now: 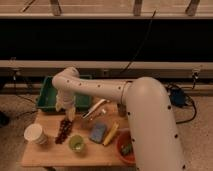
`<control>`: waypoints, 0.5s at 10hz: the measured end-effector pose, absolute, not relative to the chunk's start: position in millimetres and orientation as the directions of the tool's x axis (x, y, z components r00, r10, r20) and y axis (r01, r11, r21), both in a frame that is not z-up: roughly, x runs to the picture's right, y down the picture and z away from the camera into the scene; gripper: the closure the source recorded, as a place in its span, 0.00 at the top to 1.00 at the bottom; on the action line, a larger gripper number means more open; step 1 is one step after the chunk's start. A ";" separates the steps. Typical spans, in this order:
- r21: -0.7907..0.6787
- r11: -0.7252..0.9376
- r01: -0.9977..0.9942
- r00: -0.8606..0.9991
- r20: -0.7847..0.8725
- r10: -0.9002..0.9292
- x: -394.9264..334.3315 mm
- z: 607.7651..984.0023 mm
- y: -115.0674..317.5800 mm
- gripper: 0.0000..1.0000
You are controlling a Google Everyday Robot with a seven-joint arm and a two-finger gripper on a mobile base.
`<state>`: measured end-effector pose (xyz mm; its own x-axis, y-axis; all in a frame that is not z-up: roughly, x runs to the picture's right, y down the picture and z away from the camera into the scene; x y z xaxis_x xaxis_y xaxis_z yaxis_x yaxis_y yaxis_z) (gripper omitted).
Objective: Place grapes in tray
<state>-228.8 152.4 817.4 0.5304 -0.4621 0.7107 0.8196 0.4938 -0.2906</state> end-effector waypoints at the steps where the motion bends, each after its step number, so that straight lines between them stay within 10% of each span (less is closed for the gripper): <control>1: -0.286 0.481 0.829 0.518 0.715 -0.469 -232.4 818.1 156.4 0.65; 5: -0.286 0.441 0.851 0.493 0.722 -0.485 -232.9 827.1 170.8 0.65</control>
